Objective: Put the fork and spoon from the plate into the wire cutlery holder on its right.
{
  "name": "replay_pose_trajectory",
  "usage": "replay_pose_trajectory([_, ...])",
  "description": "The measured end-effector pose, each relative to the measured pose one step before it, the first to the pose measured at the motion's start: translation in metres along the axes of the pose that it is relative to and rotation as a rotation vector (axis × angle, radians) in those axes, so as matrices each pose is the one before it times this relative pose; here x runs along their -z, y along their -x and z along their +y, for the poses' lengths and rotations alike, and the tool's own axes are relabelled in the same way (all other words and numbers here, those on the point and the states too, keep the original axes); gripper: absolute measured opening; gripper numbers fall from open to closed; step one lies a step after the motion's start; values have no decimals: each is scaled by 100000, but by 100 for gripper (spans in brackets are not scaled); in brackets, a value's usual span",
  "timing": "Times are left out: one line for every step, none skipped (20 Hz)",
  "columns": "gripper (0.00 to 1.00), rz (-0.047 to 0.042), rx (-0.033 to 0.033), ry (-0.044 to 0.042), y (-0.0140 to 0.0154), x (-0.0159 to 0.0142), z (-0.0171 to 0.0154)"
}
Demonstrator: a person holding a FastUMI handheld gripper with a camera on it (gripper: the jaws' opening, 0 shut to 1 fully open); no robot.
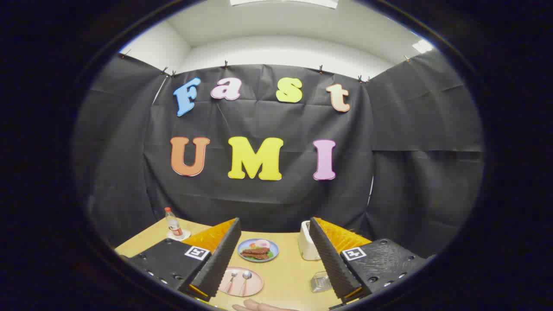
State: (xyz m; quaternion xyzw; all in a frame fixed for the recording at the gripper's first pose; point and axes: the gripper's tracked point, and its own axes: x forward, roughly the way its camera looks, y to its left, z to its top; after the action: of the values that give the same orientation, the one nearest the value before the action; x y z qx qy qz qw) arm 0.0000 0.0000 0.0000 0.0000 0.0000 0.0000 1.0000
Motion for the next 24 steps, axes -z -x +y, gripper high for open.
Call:
replay_pose_trajectory([95,101,224,-432,-92,10,112])
replay_pose_trajectory([95,384,-179,-43,-30,191,138])
replay_pose_trajectory([95,465,159,249,-223,159,74])
replay_pose_trajectory([95,161,397,80,-211,236,-5])
replay_pose_trajectory([95,342,173,195,-188,58,104])
replay_pose_trajectory([95,434,32,48,-140,277,274])
replay_pose_trajectory([95,548,339,128,-207,188,240])
replay_pose_trajectory([95,522,9,128,-232,346,53])
replay_pose_trajectory([95,275,-132,17,-145,142,243])
replay_pose_trajectory([95,441,-17,119,-350,352,214])
replay_pose_trajectory([95,240,-291,67,-377,141,388])
replay_pose_trajectory([95,292,-93,170,-286,428,220])
replay_pose_trajectory([95,550,-336,234,-426,402,248])
replay_pose_trajectory([95,1184,-520,393,-532,826,458])
replay_pose_trajectory([95,1575,-204,439,-573,1000,311])
replay_pose_trajectory([95,1826,-8,690,-967,1340,360])
replay_pose_trajectory([95,3102,-27,757,-1051,1592,533])
replay_pose_trajectory([95,3504,-1467,213,-1041,2030,636])
replay_pose_trajectory([95,3394,-1333,-62,-924,1932,713])
replay_pose_trajectory([95,3176,-427,307,-1047,1925,472])
replay_pose_trajectory([95,3761,24,561,-1095,1763,399])
replay_pose_trajectory([96,3302,-579,387,-1216,1898,573])
replay_pose_trajectory([95,3276,-299,527,-1108,1432,546])
replay_pose_trajectory([96,3604,-26,730,-1237,1573,446])
